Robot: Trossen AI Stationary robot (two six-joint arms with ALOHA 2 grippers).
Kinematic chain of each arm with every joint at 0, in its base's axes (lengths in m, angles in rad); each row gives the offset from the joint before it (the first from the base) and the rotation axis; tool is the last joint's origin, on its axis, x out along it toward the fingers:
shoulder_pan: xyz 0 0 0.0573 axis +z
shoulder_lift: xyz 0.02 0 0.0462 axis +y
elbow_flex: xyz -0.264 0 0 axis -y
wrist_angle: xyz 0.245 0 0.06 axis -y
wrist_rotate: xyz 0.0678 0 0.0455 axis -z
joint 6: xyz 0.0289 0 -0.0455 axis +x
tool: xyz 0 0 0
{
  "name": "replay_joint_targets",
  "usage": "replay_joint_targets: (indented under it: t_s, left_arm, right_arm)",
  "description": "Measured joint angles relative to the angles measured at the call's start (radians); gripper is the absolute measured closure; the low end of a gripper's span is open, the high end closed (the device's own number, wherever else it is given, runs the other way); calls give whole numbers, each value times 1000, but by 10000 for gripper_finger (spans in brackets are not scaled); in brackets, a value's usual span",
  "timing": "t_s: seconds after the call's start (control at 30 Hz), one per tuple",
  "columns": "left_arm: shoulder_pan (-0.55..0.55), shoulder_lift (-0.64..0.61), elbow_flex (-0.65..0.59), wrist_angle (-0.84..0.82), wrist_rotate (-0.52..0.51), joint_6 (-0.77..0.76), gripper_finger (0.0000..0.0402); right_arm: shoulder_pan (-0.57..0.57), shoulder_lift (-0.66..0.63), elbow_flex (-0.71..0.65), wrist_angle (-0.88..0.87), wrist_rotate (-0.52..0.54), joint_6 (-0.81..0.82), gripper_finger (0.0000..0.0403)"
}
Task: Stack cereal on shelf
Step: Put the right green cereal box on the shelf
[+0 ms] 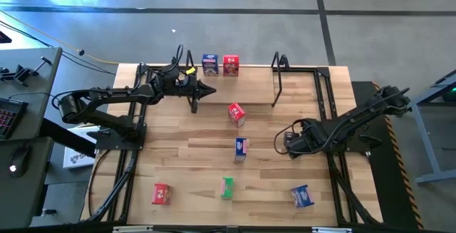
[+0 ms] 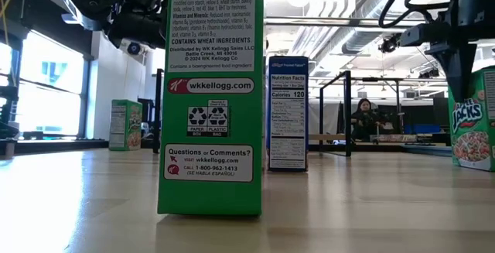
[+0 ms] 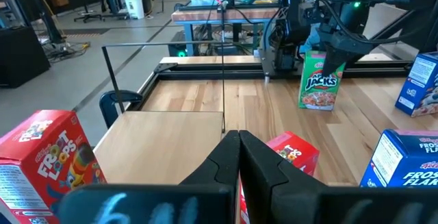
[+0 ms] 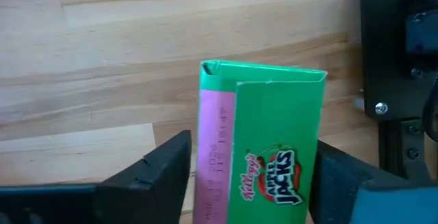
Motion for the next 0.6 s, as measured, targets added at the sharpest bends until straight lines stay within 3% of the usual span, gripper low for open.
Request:
replay_joint_targets:
  t_s: [0.27, 0.43, 0.6]
  left_arm:
    - [2, 0, 0, -1, 0, -11, 401]
    - [2, 0, 0, -7, 0, -11, 401]
    - [2, 0, 0, -5, 0, -11, 401]
  right_arm:
    - [0, 0, 0, 50, 63, -69, 258]
    - [-6, 0, 38, 48, 78, -161, 268]
    - [-77, 0, 162, 8, 90, -411, 269]
